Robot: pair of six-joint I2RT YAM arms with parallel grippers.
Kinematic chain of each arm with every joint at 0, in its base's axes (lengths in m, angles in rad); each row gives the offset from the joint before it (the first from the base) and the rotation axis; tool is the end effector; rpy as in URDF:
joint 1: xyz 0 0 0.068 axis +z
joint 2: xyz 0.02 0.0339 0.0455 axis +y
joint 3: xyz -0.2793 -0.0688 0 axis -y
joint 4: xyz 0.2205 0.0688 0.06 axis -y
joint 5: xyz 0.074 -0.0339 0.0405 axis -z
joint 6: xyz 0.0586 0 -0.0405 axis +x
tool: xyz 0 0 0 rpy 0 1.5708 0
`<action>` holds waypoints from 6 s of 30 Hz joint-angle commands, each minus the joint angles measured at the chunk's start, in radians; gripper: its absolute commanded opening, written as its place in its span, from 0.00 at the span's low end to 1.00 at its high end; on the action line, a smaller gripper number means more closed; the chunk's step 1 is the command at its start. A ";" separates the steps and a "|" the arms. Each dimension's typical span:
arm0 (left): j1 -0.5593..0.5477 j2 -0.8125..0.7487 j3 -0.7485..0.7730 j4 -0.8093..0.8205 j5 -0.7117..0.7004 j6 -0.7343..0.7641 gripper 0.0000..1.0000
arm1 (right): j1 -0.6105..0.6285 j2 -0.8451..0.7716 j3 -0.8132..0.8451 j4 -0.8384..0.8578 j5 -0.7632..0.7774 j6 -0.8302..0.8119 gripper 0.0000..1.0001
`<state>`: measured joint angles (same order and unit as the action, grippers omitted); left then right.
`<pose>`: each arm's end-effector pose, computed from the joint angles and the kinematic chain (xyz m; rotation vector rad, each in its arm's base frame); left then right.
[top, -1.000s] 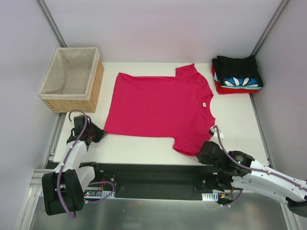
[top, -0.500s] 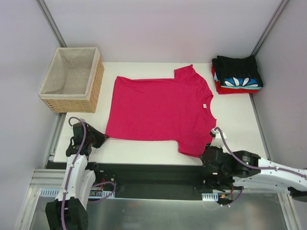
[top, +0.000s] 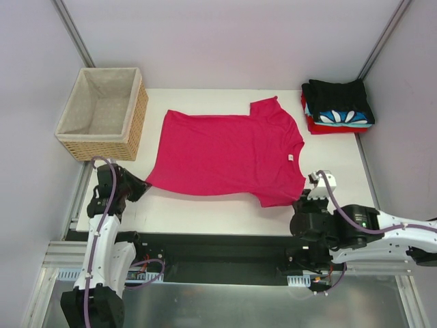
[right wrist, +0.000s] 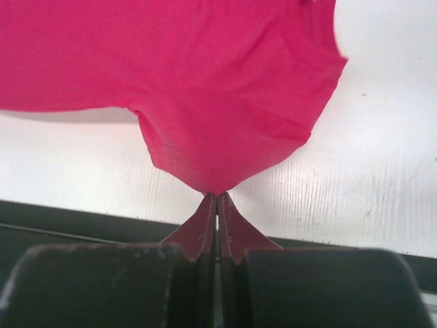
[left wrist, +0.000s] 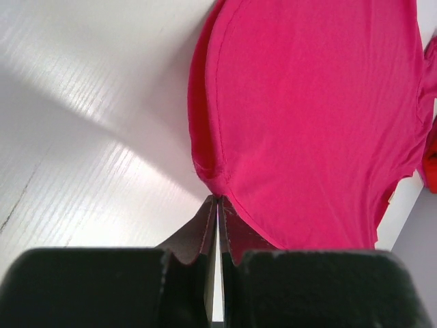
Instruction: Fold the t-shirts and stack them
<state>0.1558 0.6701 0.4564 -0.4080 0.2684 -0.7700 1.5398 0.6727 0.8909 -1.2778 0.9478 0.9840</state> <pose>0.1362 0.0057 0.2228 -0.8591 2.0685 -0.6346 0.0493 0.0553 0.2995 -0.3043 2.0886 0.1946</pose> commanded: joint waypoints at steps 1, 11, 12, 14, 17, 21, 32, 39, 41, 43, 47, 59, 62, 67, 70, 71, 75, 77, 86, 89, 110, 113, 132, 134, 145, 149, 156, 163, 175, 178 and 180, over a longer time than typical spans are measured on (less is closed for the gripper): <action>-0.007 0.029 0.060 -0.022 -0.034 0.014 0.00 | 0.000 -0.028 0.063 -0.166 0.154 0.025 0.00; -0.007 0.126 0.096 0.038 -0.034 0.005 0.00 | -0.109 -0.076 0.040 -0.140 0.192 -0.065 0.00; -0.007 0.137 0.099 0.053 -0.037 0.005 0.00 | -0.125 -0.076 0.039 -0.109 0.189 -0.080 0.00; -0.009 0.166 0.114 0.067 -0.040 0.006 0.00 | -0.148 -0.079 0.022 -0.059 0.181 -0.157 0.00; -0.007 0.193 0.128 0.083 -0.041 0.006 0.00 | -0.233 -0.068 -0.013 0.076 0.123 -0.296 0.00; -0.007 0.203 0.125 0.095 -0.041 0.011 0.00 | -0.384 -0.059 -0.066 0.344 -0.008 -0.506 0.00; -0.007 0.256 0.114 0.135 -0.040 0.018 0.00 | -0.826 0.090 -0.153 0.756 -0.449 -0.769 0.00; -0.006 0.335 0.143 0.167 -0.043 0.018 0.00 | -1.040 0.148 -0.201 0.856 -0.613 -0.832 0.00; -0.007 0.367 0.165 0.172 -0.052 0.017 0.00 | -1.079 0.169 -0.210 0.888 -0.645 -0.840 0.00; -0.007 0.402 0.189 0.184 -0.055 0.017 0.00 | -1.104 0.203 -0.216 0.906 -0.665 -0.843 0.00; -0.006 0.474 0.232 0.202 -0.032 0.023 0.00 | -1.168 0.243 -0.213 0.949 -0.715 -0.846 0.00; -0.093 0.559 0.321 0.245 0.008 0.049 0.00 | -1.253 0.202 -0.089 0.885 -0.724 -0.852 0.00; -0.145 0.591 0.344 0.247 0.011 0.054 0.00 | -1.261 0.196 -0.044 0.861 -0.728 -0.852 0.00; -0.214 0.628 0.376 0.250 -0.008 0.051 0.00 | -1.261 0.174 0.012 0.819 -0.724 -0.858 0.01; -0.223 0.625 0.378 0.252 -0.011 0.049 0.00 | -1.262 0.159 0.020 0.793 -0.709 -0.869 0.00; -0.223 0.620 0.377 0.252 -0.017 0.049 0.00 | -1.262 0.153 0.020 0.785 -0.704 -0.872 0.01; -0.223 0.597 0.370 0.250 -0.024 0.057 0.00 | -1.273 0.123 0.006 0.767 -0.705 -0.877 0.00; -0.223 0.595 0.369 0.250 -0.026 0.055 0.00 | -1.276 0.126 0.005 0.762 -0.715 -0.875 0.01; -0.223 0.589 0.363 0.250 -0.064 0.054 0.00 | -1.290 0.159 -0.017 0.782 -0.733 -0.871 0.00; -0.223 0.603 0.376 0.252 -0.074 0.051 0.00 | -1.293 0.189 -0.018 0.801 -0.765 -0.869 0.00; -0.196 0.684 0.469 0.222 -0.106 0.075 0.00 | -1.402 0.320 -0.032 0.876 -0.828 -0.848 0.00; -0.196 0.686 0.467 0.222 -0.104 0.077 0.00 | -1.420 0.312 -0.032 0.868 -0.830 -0.844 0.01; -0.194 0.694 0.475 0.222 -0.103 0.081 0.00 | -1.477 0.412 0.051 0.887 -0.874 -0.818 0.00; -0.191 0.707 0.479 0.222 -0.101 0.078 0.00 | -1.475 0.444 0.060 0.900 -0.894 -0.815 0.00; -0.182 0.813 0.564 0.222 -0.083 0.074 0.00 | -1.440 0.580 0.150 0.926 -0.932 -0.835 0.00; -0.182 0.832 0.576 0.222 -0.077 0.072 0.00 | -1.419 0.626 0.196 0.928 -0.934 -0.846 0.00; -0.182 0.835 0.579 0.222 -0.078 0.077 0.00 | -1.373 0.728 0.296 0.923 -0.936 -0.858 0.00; -0.182 0.844 0.587 0.222 -0.074 0.081 0.00 | -1.327 0.832 0.397 0.913 -0.940 -0.864 0.00; -0.182 0.852 0.591 0.222 -0.074 0.089 0.00 | -1.288 0.978 0.533 0.890 -0.971 -0.867 0.00; -0.180 0.852 0.590 0.222 -0.072 0.089 0.00 | -1.285 1.001 0.559 0.890 -0.974 -0.866 0.00; -0.180 0.852 0.591 0.224 -0.074 0.092 0.00 | -1.284 1.024 0.583 0.885 -0.977 -0.867 0.00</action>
<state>-0.0372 1.5211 1.0126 -0.1848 0.1818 -0.7013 0.2443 1.6703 1.3975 -0.3889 -0.0063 0.1291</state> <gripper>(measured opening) 0.004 0.009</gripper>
